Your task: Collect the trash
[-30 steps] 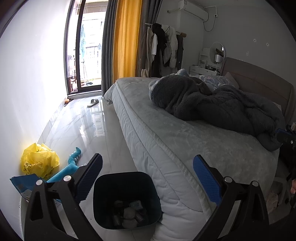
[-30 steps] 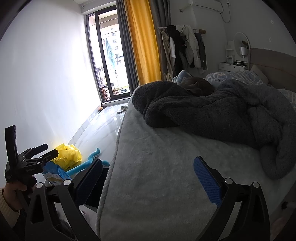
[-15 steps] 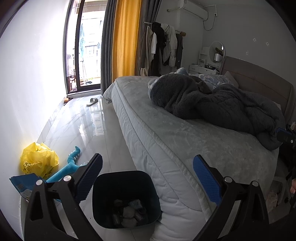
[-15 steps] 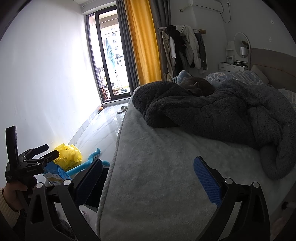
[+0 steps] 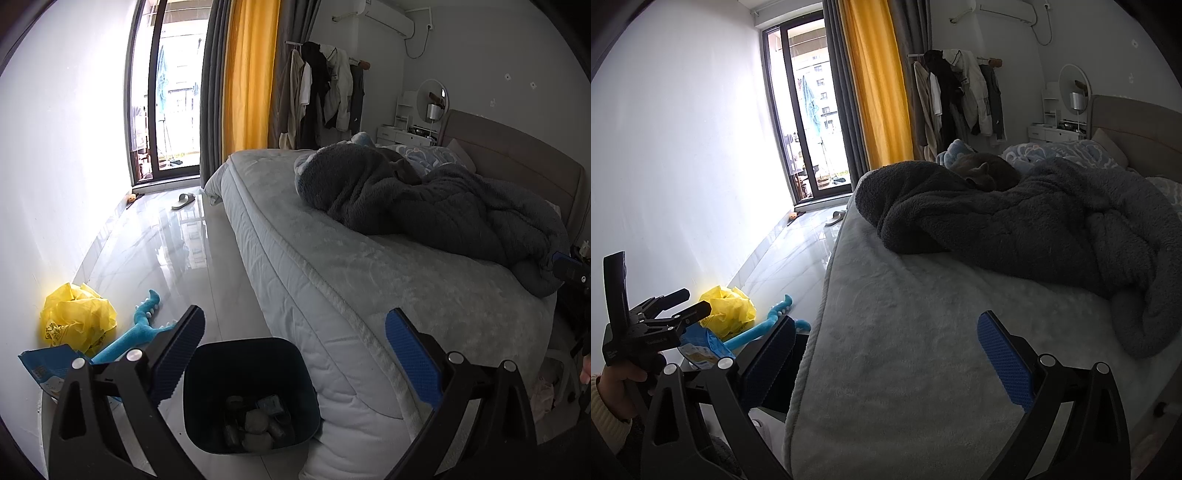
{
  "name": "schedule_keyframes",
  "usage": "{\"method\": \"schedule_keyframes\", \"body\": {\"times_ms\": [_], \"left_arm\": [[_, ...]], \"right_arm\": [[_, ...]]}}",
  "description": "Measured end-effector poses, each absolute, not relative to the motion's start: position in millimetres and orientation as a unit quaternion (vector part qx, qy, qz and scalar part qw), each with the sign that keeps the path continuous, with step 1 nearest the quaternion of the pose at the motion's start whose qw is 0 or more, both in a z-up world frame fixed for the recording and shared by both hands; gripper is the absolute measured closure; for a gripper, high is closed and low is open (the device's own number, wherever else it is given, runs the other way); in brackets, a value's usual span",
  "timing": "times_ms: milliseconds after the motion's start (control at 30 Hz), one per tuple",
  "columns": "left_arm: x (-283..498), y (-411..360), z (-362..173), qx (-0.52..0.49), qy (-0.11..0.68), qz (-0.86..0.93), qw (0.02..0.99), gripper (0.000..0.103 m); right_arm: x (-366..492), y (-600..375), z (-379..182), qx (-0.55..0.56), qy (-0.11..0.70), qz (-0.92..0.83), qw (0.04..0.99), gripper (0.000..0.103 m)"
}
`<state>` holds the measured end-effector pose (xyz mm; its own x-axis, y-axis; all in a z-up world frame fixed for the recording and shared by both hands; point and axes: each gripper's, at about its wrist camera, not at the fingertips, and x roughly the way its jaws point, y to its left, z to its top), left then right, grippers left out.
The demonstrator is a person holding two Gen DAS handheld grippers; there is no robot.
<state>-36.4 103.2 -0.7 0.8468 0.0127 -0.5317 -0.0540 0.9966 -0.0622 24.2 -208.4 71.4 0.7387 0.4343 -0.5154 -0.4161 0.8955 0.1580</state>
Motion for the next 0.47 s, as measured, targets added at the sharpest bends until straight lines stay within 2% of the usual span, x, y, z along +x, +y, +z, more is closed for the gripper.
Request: {"method": "schedule_keyframes", "body": {"times_ms": [467], "left_arm": [[-36.5,105.5,-2.6,-0.043,0.278,0.014,0.959,0.003]], "right_arm": [[24.1,-208.3,71.4,0.017,0.28,0.228,0.932,0.003]]}}
